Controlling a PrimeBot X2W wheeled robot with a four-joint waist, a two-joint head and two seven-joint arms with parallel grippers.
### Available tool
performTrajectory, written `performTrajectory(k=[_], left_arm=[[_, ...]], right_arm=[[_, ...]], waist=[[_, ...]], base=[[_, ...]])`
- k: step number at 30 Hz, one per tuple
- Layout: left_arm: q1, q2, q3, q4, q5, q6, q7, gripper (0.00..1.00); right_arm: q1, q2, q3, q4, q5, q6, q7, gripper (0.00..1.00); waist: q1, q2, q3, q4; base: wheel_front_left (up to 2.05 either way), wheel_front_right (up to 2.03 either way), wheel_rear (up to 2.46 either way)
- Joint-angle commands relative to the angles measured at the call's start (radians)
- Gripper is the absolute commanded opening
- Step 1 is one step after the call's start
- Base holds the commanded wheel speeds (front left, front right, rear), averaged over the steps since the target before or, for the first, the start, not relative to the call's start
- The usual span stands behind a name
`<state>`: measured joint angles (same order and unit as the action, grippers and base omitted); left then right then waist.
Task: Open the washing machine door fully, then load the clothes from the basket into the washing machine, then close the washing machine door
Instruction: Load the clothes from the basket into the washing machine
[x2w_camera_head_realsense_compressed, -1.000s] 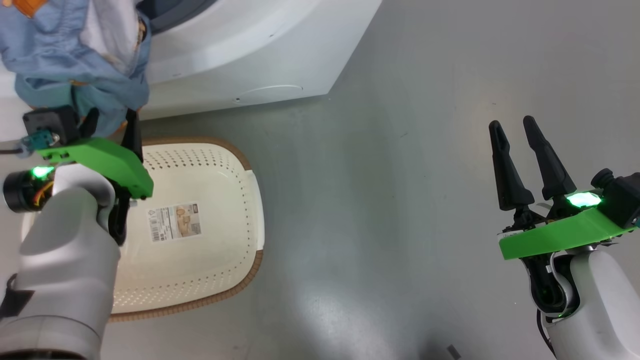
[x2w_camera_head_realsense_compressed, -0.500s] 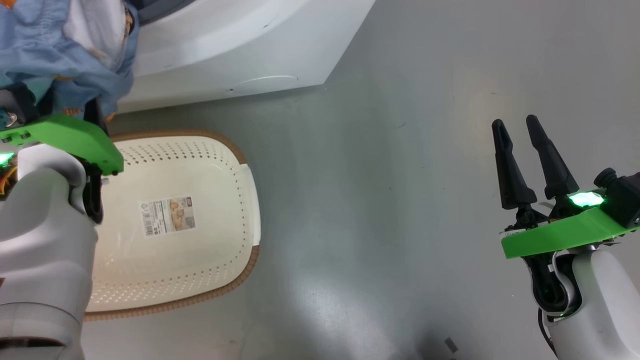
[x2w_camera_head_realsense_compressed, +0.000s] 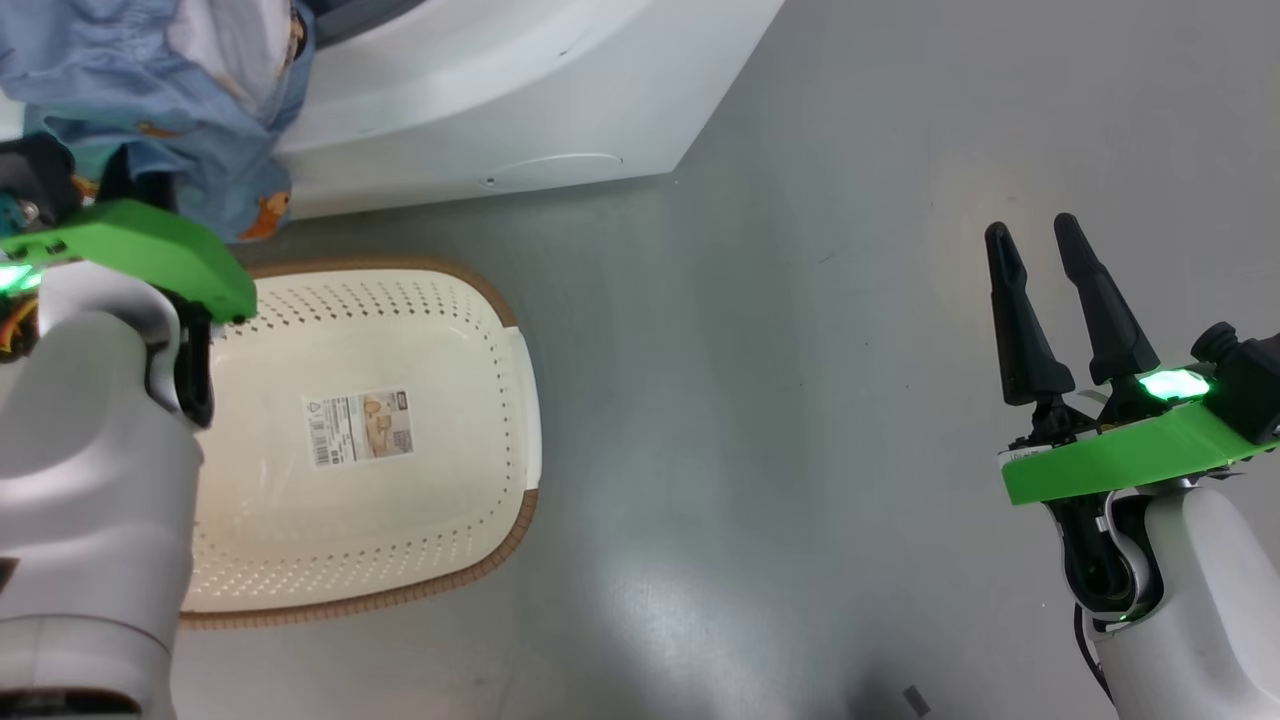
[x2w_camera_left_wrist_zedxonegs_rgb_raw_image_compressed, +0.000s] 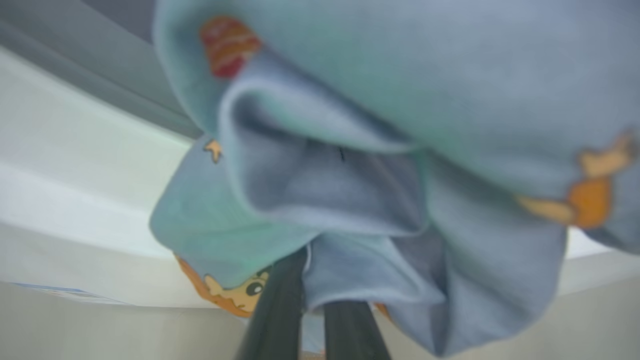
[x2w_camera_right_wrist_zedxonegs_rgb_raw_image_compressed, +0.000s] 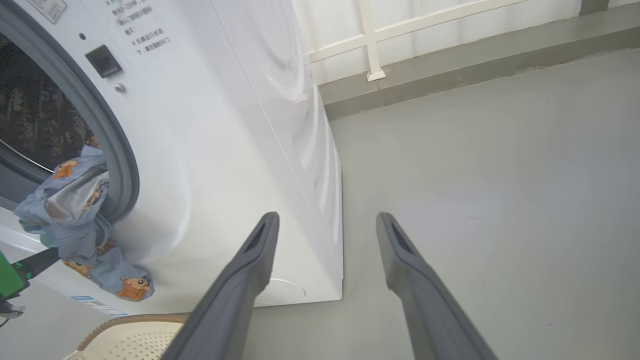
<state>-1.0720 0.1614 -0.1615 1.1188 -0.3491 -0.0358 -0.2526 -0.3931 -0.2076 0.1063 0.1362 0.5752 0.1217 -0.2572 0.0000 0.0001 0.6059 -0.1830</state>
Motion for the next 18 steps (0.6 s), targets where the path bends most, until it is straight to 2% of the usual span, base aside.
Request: performTrajectory(k=[1,8,13,18], left_arm=[[0.035,0.036,0.016,-0.035,0.014,-0.004,-0.009,0.00],[0.096,0.028,0.019,-0.187,0.047,-0.017,-0.009,0.00],[0.111,-0.003,0.022,-0.308,0.059,-0.032,-0.009,0.00],[0.048,-0.025,0.022,-0.328,0.061,-0.037,-0.009,0.00]], right_arm=[[0.022,-0.004,0.010,-0.021,0.006,0.009,-0.005,1.00],[0.032,0.000,0.006,-0.020,0.006,0.009,-0.005,1.00],[0.041,-0.002,0.001,-0.020,0.008,0.009,-0.005,1.00],[0.038,-0.003,0.013,-0.024,0.008,0.009,-0.005,1.00]], waist=[[0.0000,-0.0001,-0.008,0.003],[0.0000,-0.0001,-0.024,0.007],[0.0000,-0.0001,-0.029,0.019],[0.0000,-0.0001,-0.020,0.023]], base=[[0.00,0.00,0.00],[0.00,0.00,0.00],[0.00,0.00,0.00],[0.00,0.00,0.00]])
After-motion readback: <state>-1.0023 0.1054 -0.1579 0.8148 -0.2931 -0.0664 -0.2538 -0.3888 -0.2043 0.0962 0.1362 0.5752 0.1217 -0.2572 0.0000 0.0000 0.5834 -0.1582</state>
